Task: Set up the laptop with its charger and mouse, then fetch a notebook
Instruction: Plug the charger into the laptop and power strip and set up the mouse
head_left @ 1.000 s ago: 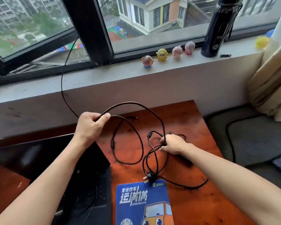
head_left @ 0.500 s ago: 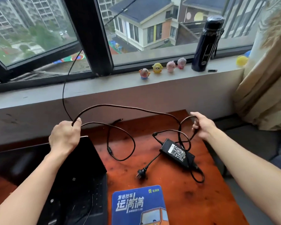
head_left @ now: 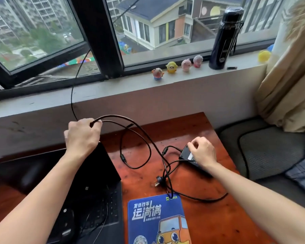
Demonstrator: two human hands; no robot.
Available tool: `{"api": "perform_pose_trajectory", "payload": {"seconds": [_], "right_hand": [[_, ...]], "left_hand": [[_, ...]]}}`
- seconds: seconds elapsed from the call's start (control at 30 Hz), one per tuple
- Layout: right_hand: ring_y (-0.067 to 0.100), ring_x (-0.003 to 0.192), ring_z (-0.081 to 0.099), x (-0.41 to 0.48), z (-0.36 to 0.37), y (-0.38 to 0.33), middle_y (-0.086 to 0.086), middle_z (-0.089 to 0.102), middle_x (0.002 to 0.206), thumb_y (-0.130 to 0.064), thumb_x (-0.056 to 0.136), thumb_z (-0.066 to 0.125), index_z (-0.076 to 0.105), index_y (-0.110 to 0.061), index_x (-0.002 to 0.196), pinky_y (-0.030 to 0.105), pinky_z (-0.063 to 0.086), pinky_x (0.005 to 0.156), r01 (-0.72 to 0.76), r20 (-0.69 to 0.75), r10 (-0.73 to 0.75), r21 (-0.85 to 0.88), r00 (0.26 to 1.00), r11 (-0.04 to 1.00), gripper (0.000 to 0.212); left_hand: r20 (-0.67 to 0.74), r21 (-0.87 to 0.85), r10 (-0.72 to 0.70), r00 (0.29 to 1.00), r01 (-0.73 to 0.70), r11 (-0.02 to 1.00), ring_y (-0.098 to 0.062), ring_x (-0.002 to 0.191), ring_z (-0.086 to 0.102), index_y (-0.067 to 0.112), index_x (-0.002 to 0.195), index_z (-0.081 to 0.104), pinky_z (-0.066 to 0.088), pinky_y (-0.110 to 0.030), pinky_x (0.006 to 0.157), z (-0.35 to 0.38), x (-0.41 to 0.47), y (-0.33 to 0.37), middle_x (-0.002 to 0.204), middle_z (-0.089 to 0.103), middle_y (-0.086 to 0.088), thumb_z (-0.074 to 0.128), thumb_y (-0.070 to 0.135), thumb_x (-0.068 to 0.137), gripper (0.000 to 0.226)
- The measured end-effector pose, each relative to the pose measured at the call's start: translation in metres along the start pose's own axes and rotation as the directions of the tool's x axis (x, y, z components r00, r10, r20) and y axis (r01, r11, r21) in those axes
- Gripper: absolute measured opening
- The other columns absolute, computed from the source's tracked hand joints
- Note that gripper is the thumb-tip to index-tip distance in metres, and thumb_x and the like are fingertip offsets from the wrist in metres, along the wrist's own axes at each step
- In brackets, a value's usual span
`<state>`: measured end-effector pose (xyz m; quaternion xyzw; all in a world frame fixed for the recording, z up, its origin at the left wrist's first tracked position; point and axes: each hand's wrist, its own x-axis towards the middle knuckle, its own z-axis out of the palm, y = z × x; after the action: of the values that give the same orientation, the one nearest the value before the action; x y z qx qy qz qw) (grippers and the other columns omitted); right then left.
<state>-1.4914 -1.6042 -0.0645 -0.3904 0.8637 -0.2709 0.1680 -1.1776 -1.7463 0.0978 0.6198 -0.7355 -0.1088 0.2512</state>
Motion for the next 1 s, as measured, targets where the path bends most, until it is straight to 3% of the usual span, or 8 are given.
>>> {"api": "perform_pose_trajectory", "payload": {"seconds": [0.23,0.33,0.4,0.5,0.57,0.73,0.9,1.0], "right_hand": [[0.012,0.098,0.062,-0.079,0.06,-0.016,-0.006,0.068,0.103,-0.026,0.083,0.064,0.066,-0.026,0.108,0.025,0.047,0.086,0.041,0.614,-0.167,0.213,0.772,0.976,0.025],[0.019,0.083,0.063,-0.07,0.058,-0.017,-0.002,0.066,0.079,-0.036,0.095,0.055,0.064,-0.018,0.08,0.035,0.047,0.076,0.033,0.477,-0.142,0.229,0.867,0.973,0.025],[0.027,0.085,0.066,-0.046,0.033,-0.017,0.009,0.07,0.079,-0.034,0.098,0.05,0.064,-0.013,0.08,0.037,0.046,0.073,0.035,0.258,-0.089,0.208,0.962,0.978,0.031],[0.032,0.083,0.066,-0.01,-0.023,-0.031,0.01,0.07,0.08,-0.037,0.099,0.046,0.063,-0.011,0.085,0.04,0.05,0.075,0.156,0.016,-0.163,0.219,0.986,0.963,0.034],[0.024,0.081,0.063,0.003,-0.056,-0.051,0.003,0.065,0.086,-0.04,0.099,0.044,0.063,-0.016,0.082,0.034,0.047,0.075,0.289,-0.06,-0.283,0.163,0.957,0.943,0.035],[0.017,0.06,0.063,0.007,-0.107,-0.091,-0.001,0.065,0.063,-0.037,0.099,0.048,0.059,-0.014,0.07,0.037,0.052,0.067,0.343,0.116,-0.412,0.376,0.904,0.861,0.039],[0.013,0.037,0.036,0.014,-0.127,-0.085,-0.005,0.037,0.046,-0.032,0.1,0.05,0.055,-0.012,0.067,0.023,0.035,0.038,0.164,0.199,-0.348,0.606,0.916,0.778,0.038],[0.008,0.039,0.033,0.03,-0.137,-0.055,-0.007,0.04,0.047,-0.033,0.091,0.065,0.06,-0.016,0.064,0.021,0.029,0.04,0.157,0.157,-0.278,0.531,0.948,0.833,0.032]], "left_hand": [[0.138,-0.425,-0.062,0.989,0.115,0.898,-0.018,0.051,0.057,0.009,0.044,0.053,0.045,-0.031,0.065,0.01,0.009,0.026,0.037,0.052,-0.001,0.056,0.034,0.079,0.043],[0.079,-0.431,-0.045,0.996,0.074,0.899,-0.019,0.05,0.047,0.008,0.053,0.047,0.04,-0.024,0.052,0.009,0.018,0.026,0.046,0.032,-0.004,0.061,0.033,0.079,0.039],[0.034,-0.252,0.031,0.999,-0.021,0.967,-0.017,0.046,0.039,0.012,0.047,0.036,0.032,-0.027,0.048,0.007,0.019,0.018,0.043,0.027,0.002,0.061,0.034,0.08,0.046],[0.121,-0.108,0.042,0.992,-0.028,0.994,-0.019,0.048,0.044,0.01,0.052,0.047,0.038,-0.029,0.055,0.012,0.012,0.011,0.044,0.044,0.002,0.067,0.031,0.08,0.04],[0.271,-0.25,0.033,0.962,0.038,0.968,-0.02,0.051,0.056,0.015,0.07,0.061,0.047,-0.029,0.059,0.02,0.006,0.017,0.057,0.06,-0.005,0.074,0.025,0.078,0.019],[0.319,-0.668,0.142,0.937,0.116,0.735,-0.02,0.054,0.064,0.017,0.113,0.055,0.055,-0.032,0.061,0.019,0.007,0.057,0.069,0.062,-0.006,0.076,0.022,0.079,0.04],[0.231,-0.871,0.145,0.962,0.138,0.471,-0.009,0.034,0.034,0.015,0.084,0.057,0.03,-0.019,0.037,0.009,0.022,0.077,0.044,0.038,0.008,0.059,0.037,0.091,0.023],[0.167,-0.874,0.007,0.986,0.145,0.463,-0.005,0.03,0.026,0.013,0.069,0.054,0.019,-0.012,0.036,0.011,0.031,0.062,0.037,0.03,0.012,0.052,0.032,0.097,0.033]]}}
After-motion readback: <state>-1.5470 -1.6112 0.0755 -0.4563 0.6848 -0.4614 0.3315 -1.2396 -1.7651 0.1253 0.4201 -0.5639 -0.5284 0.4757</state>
